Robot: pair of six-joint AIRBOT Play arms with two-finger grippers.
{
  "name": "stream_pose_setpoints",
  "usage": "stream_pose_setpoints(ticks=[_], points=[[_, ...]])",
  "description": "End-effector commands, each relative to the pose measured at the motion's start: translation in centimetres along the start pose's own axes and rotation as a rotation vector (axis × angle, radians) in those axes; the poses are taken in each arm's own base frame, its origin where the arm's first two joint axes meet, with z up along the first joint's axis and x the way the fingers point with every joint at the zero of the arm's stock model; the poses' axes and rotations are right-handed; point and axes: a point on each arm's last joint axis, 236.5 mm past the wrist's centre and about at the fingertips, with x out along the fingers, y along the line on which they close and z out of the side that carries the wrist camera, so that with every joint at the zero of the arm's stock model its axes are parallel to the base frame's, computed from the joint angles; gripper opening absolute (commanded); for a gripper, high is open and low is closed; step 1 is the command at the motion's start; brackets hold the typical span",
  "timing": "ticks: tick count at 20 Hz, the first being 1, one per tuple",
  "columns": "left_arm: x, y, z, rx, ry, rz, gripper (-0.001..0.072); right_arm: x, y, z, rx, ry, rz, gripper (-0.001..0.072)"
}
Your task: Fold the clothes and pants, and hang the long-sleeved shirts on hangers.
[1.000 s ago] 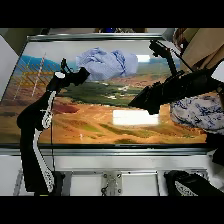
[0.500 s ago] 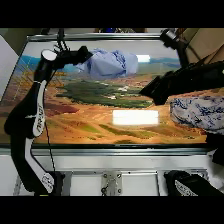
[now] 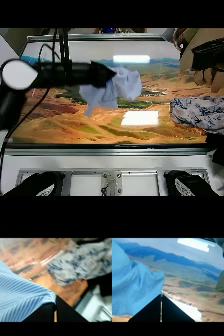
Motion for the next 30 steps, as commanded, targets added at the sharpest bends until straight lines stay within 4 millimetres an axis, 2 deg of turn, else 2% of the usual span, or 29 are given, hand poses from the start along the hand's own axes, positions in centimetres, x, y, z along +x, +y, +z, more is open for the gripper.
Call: stream_pose_setpoints(ticks=[1,3,4,5,7,10,12,14,15,16,18,19,20,21,22,24,27,29,30], points=[[-2.3,-6.1,-4.5,-0.019,0.034,-0.091,0.0015,-1.0,-0.9,1.0,0.020,-0.045,-0.040,0.0017],[-3.9,-7.4,-4.2,-0.026,-0.007,-0.103,0.0015,-1.1,-0.9,1.0,0.042,-0.047,-0.039,0.0018],[-4.7,-7.4,-3.3,-0.052,-0.045,-0.095,0.0015,-1.1,-0.9,1.0,0.062,-0.047,-0.039,0.0018],[-5.3,-7.0,-2.4,-0.069,-0.083,-0.081,0.0015,-1.1,-0.9,1.0,0.084,-0.047,-0.038,0.0018],[-6.2,-4.7,-0.5,-0.086,-0.159,-0.015,0.0015,-1.0,-0.9,1.0,0.102,-0.046,-0.038,0.0019],[-6.0,3.1,1.0,-0.132,-0.203,0.168,0.0015,-0.2,-0.8,0.7,0.110,-0.032,-0.026,0.0021],[-5.0,10.3,1.0,-0.226,-0.201,0.283,0.0015,0.7,-0.1,0.5,0.129,-0.017,0.012,0.0028],[-4.8,19.3,0.9,-0.342,-0.237,0.412,0.0019,2.0,0.9,0.1,0.156,0.005,0.059,0.0029],[-5.2,23.4,0.9,-0.408,-0.256,0.461,0.0299,2.6,1.2,-0.3,0.167,0.021,0.076,0.0029],[-5.8,26.3,0.9,-0.491,-0.267,0.476,0.0634,3.2,1.3,-0.5,0.172,0.034,0.083,0.0030],[-7.9,29.1,0.2,-0.548,-0.193,0.484,0.0665,3.8,1.2,-0.8,0.174,0.047,0.084,0.0044],[-9.0,29.3,-0.3,-0.509,-0.132,0.479,0.0665,3.8,1.2,-0.8,0.175,0.047,0.085,0.0202],[-9.9,28.5,-1.2,-0.430,-0.056,0.466,0.0664,3.7,1.2,-0.9,0.175,0.048,0.085,0.0392],[-10.4,27.5,-2.6,-0.344,0.014,0.447,0.0664,3.5,1.3,-1.0,0.174,0.053,0.087,0.0445],[-10.7,26.2,-4.4,-0.254,0.080,0.433,0.0664,3.4,1.6,-1.2,0.177,0.063,0.098,0.0444],[-10.5,25.0,-9.6,-0.156,0.197,0.459,0.0665,3.0,2.2,-1.6,0.179,0.085,0.121,0.0444],[-7.2,23.2,-18.0,-0.052,0.293,0.433,0.0665,2.8,3.4,-1.8,0.189,0.097,0.166,0.0444],[-4.8,22.5,-22.1,0.014,0.305,0.441,0.0665,2.6,4.2,-1.7,0.205,0.098,0.203,0.0444],[-3.7,22.4,-23.2,0.039,0.295,0.455,0.0665,2.5,4.6,-1.5,0.213,0.094,0.220,0.0444]])
